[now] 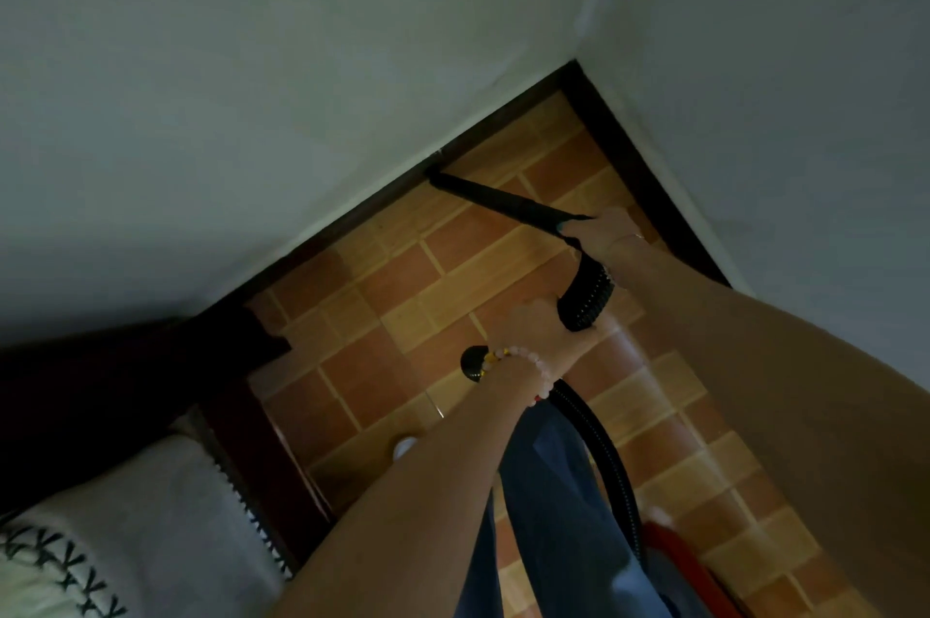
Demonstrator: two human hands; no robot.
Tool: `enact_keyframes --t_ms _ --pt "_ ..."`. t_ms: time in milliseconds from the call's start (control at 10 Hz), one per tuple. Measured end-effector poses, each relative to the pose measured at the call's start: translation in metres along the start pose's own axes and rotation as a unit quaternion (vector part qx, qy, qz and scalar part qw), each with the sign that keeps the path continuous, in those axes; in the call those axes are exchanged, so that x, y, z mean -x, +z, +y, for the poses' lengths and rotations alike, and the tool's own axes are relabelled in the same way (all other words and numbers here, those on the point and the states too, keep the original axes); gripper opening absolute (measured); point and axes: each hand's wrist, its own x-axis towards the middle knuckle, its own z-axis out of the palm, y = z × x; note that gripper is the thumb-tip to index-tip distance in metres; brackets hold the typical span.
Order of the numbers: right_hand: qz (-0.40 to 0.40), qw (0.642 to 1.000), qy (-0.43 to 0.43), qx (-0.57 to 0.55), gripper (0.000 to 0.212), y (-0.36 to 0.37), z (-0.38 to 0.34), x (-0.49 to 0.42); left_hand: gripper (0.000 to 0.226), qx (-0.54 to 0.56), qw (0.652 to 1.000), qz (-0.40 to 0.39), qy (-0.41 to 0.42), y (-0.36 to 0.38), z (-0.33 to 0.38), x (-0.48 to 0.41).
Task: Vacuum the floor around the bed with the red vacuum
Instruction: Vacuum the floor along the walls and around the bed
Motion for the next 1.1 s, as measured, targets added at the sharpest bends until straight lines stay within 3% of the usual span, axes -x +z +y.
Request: enact_keyframes --t_ms 200,300,500,600,700,900,1000,1100 --pt "0.009 0.999 0.011 -0.041 0.051 -0.040 0.012 -0.018 0.026 -0.031 0.999 -0.029 0.001 0.007 0.033 -0.016" --pt "0.014 0.998 0.005 -0.063 0.052 -0.051 0.019 -0.029 0.043 -0.024 1.000 -0.019 0.008 0.007 0.045 -0.024" --pt "0.028 0.994 0.017 -0.103 0.050 -0.067 0.028 -0.040 0.048 -0.061 0.998 -0.019 0.013 0.011 0.059 -0.031" --pt "0.044 0.991 0.022 -0.122 0.028 -0.074 0.033 -0.043 0.042 -0.098 0.994 -0.035 0.020 0.009 0.067 -0.034" --pt "0.052 0.988 0.027 -0.143 0.027 -0.077 0.038 -0.046 0.029 -0.124 0.991 -0.034 0.023 0.010 0.073 -0.032" --pt "0.084 0.976 0.042 -0.195 0.035 -0.072 0.041 -0.048 0.029 -0.155 0.987 -0.029 0.027 0.006 0.070 -0.033" --pt "0.080 0.974 0.045 -0.207 0.026 -0.074 0.039 -0.048 0.037 -0.165 0.985 -0.031 0.029 0.003 0.072 -0.038" --pt "0.076 0.975 0.032 -0.207 0.029 -0.075 0.041 -0.049 0.031 -0.161 0.986 -0.033 0.019 0.005 0.074 -0.038"
